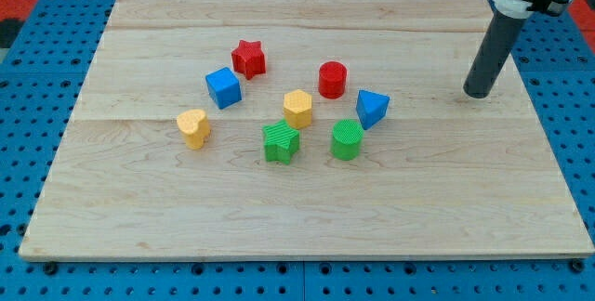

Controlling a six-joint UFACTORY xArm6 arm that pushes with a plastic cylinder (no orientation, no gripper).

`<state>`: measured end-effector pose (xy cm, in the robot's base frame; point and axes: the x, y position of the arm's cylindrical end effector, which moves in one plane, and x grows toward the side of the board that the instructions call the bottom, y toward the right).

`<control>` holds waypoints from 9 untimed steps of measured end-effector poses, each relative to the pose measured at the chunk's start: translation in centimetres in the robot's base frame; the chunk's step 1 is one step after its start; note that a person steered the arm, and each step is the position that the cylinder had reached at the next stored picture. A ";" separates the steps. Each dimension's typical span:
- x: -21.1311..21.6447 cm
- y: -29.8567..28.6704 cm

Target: Place the red blocks at the center of the board

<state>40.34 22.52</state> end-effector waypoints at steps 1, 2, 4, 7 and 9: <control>0.1 0.0; 0.1 0.0; -0.1 -0.6; 0.2 -0.7; 0.2 -1.5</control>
<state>40.56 21.03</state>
